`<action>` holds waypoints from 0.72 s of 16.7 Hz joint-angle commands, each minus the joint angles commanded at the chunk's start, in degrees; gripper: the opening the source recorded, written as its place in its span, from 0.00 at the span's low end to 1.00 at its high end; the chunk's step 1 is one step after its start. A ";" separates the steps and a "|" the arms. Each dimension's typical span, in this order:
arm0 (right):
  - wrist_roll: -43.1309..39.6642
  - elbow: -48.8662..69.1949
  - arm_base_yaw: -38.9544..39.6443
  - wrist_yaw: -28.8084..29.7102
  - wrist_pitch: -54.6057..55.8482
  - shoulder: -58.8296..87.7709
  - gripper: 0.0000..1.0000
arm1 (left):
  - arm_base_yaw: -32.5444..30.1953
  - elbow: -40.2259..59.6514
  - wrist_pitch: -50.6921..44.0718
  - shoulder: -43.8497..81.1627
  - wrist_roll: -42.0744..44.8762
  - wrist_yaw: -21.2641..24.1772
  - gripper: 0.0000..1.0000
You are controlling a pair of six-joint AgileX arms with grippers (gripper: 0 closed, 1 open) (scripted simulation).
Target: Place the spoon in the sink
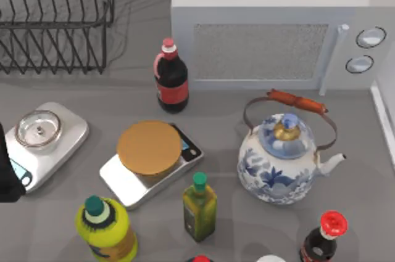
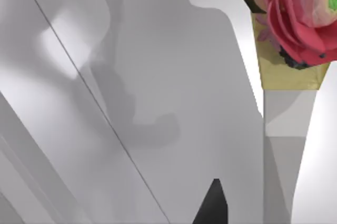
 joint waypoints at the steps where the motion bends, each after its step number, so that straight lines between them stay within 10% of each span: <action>1: 0.00 0.00 0.00 0.00 0.00 0.00 0.00 | 0.00 0.00 0.00 0.00 0.00 0.00 1.00; 3: 0.00 0.00 0.00 0.00 0.00 0.00 0.00 | 0.00 0.00 0.00 0.00 0.00 0.00 1.00; 12: 0.00 0.00 0.00 0.00 0.00 0.00 0.68 | 0.00 0.00 0.00 0.00 0.00 0.00 1.00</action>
